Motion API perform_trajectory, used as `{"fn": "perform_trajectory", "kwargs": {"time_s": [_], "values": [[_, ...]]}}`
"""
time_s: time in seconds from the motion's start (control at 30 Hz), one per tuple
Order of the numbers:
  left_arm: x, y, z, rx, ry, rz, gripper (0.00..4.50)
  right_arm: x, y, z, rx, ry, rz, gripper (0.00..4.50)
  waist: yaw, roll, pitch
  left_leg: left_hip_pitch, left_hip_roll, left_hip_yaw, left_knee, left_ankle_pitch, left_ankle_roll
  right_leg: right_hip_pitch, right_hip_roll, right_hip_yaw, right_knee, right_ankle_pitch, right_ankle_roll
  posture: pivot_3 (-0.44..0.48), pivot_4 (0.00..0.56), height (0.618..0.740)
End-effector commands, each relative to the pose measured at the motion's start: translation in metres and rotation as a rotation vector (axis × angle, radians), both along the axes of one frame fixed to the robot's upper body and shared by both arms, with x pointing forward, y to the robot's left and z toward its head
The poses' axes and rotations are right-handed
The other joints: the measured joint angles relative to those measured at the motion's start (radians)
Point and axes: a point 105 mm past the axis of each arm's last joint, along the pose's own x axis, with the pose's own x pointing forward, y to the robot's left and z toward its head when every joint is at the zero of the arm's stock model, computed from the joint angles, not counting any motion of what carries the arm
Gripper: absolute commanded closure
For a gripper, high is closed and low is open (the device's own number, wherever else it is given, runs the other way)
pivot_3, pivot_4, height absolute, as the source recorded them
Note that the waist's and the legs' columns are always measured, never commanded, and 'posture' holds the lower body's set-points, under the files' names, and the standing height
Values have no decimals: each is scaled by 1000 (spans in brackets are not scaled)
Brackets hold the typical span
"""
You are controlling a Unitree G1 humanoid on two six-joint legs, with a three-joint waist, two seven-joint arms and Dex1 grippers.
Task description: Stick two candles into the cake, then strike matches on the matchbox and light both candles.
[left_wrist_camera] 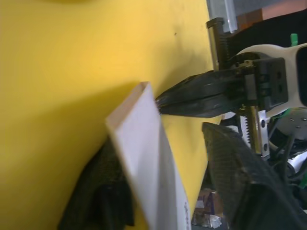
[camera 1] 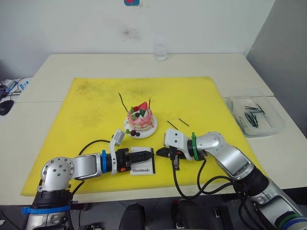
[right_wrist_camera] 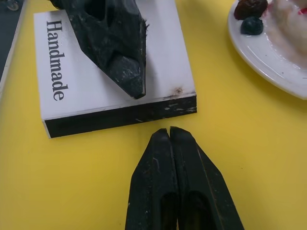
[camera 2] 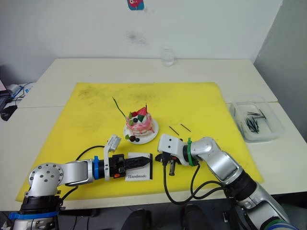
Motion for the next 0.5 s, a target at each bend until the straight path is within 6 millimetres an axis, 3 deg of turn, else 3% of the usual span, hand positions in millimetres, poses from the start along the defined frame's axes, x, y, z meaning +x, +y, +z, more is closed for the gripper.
{"fn": "perform_trajectory", "kwargs": {"time_s": [0.03, 0.13, 0.37, 0.5], "values": [[2, 17, -13, 79, 42, 59, 3507, 5, -5, 10, 21, -36, -26, 4500, 0, 0, 0, 0, 0, 0, 0, 0, 0, 0, 0, 0, 0, 0, 0, 0, 150, 740], [2, 17, -13, 76, 43, 59, 4394, 6, -7, 12, 23, -39, -36, 4500, 0, 0, 0, 0, 0, 0, 0, 0, 0, 0, 0, 0, 0, 0, 0, 0, 150, 740], [3, 13, -8, 57, 15, 39, 4454, 11, -13, 25, 53, -66, -75, 4500, 0, 0, 0, 0, 0, 0, 0, 0, 0, 0, 0, 0, 0, 0, 0, 0, 150, 740], [-2, 6, 11, 9, -57, -24, 4454, 18, -20, 51, 164, -110, -152, 4500, 0, 0, 0, -1, 0, 0, 0, 0, 0, 0, 0, 0, 0, 0, 0, 0, 150, 740]]}}
